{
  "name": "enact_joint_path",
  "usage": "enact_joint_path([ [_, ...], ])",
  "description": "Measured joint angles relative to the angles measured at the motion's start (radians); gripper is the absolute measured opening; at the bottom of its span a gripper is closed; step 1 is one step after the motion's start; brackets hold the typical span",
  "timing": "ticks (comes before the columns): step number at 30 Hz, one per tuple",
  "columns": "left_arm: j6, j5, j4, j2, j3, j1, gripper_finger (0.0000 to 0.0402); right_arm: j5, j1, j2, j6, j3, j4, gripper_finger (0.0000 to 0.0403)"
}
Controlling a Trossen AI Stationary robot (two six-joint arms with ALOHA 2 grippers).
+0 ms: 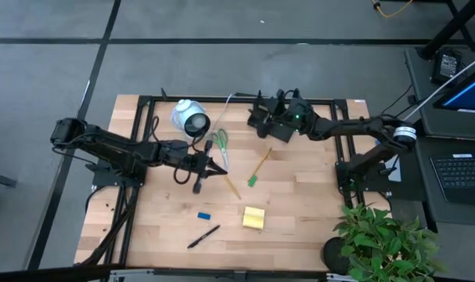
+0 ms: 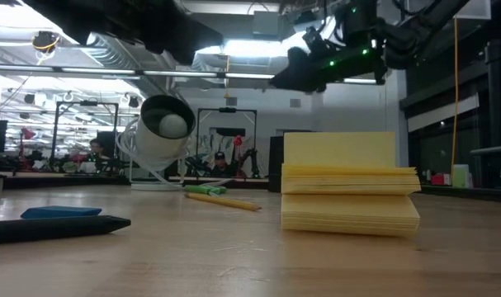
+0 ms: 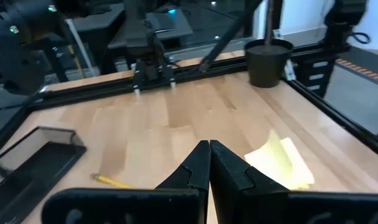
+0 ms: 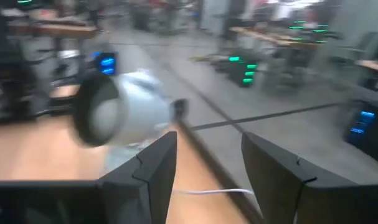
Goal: Pick and place office supplies into organizer
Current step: Put the top yellow pencil into the desk organizer
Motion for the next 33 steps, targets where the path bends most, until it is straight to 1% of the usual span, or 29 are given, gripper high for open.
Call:
enact_joint_path([
  [3, 0.0, 0.0, 0.0, 0.0, 0.0, -0.03, 0.0001, -0.122, 0.034, -0.039, -0.037, 0.0, -0.085, 0.0184],
  [5, 0.002, 0.0, 0.0, 0.0, 0.0, -0.05, 0.0001, -0.185, 0.058, -0.063, -0.049, 0.0, -0.147, 0.0184],
  [8, 0.003, 0.0, 0.0, 0.0, 0.0, -0.071, 0.0003, -0.253, 0.091, -0.097, -0.038, 0.0, -0.247, 0.0184],
  [10, 0.004, 0.0, 0.0, 0.0, 0.0, -0.083, 0.0003, -0.275, 0.115, -0.119, -0.031, 0.0, -0.317, 0.0184],
  [13, 0.02, 0.0, -0.003, 0.0, 0.0, -0.091, 0.0001, -0.279, 0.152, -0.138, -0.064, 0.003, -0.431, 0.0184],
  [15, 0.033, 0.0, -0.002, 0.0, 0.0, -0.094, 0.0001, -0.279, 0.175, -0.14, -0.094, 0.029, -0.554, 0.0184],
  [19, 0.038, 0.0, -0.003, 0.0, 0.0, -0.094, 0.0005, -0.277, 0.214, -0.122, -0.121, 0.139, -0.82, 0.0184],
  [23, 0.038, 0.0, -0.001, 0.0, 0.0, -0.094, 0.0003, -0.253, 0.244, -0.089, -0.187, 0.238, -1.004, 0.0184],
  [26, 0.031, 0.0, 0.0, 0.0, 0.0, -0.094, 0.0001, -0.245, 0.261, -0.057, -0.255, 0.287, -1.098, 0.0184],
  [33, 0.029, 0.0, 0.0, 0.0, 0.0, -0.094, 0.0005, -0.161, 0.294, 0.046, -0.352, 0.386, -1.243, 0.0184],
])
